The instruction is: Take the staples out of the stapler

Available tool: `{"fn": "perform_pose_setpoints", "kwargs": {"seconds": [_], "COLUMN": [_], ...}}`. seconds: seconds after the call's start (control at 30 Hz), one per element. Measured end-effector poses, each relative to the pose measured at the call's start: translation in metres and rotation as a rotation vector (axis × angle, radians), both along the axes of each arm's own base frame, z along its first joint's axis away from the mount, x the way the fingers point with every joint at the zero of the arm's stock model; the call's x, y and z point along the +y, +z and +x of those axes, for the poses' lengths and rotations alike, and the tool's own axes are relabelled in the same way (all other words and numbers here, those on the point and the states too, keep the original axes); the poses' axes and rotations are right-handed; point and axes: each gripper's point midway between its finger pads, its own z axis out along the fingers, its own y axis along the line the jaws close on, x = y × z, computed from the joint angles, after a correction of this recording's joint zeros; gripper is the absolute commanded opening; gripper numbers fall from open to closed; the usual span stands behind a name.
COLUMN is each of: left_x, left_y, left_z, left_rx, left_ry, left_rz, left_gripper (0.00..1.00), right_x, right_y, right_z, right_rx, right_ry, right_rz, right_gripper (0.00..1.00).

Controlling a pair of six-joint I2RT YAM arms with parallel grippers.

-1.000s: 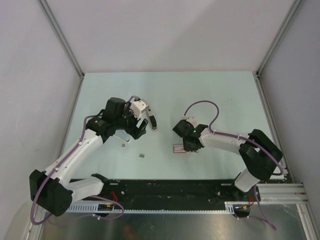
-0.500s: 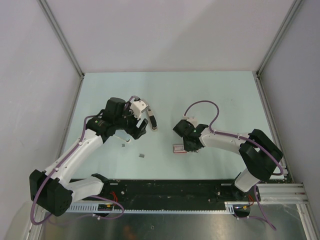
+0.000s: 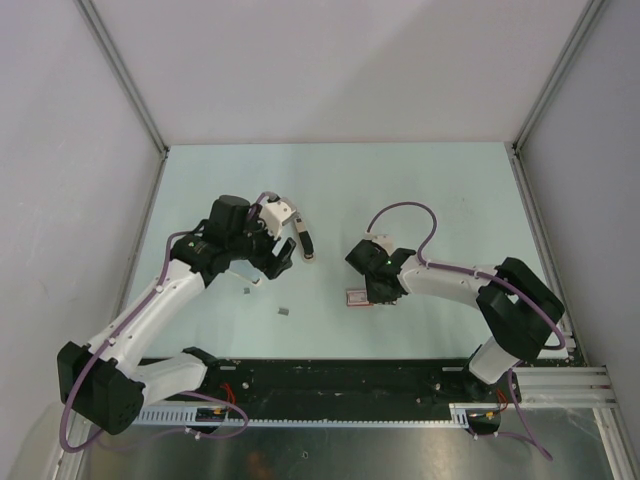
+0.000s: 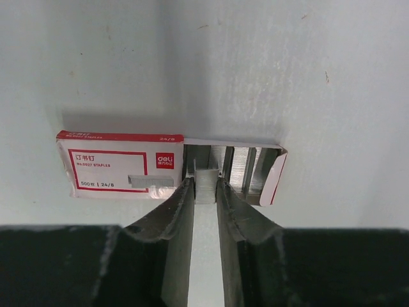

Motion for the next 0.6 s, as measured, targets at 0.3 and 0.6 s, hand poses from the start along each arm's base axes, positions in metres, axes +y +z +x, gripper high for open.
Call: {"fn": "perform_pose_setpoints", "kwargs": {"seconds": [0.3,0.6], "left_x": [-0.001,-0.001], "left_y": [0.0,0.0], "left_z": [-0.001,-0.001], "left_rx": [0.003,0.003], "left_ry": [-0.003,-0.004], "left_rz": [0.002,0.002], "left_gripper": [0.88,0.88], "right_x": [0.0,0.012], "right_y": [0.0,0.033], "right_z": [0.0,0.003], "right_rx": [0.001,-0.048], "right_ry": [0.004,0.016], "right_rz": [-0.001,0.127], "right_gripper": [0.43,0.36]}}
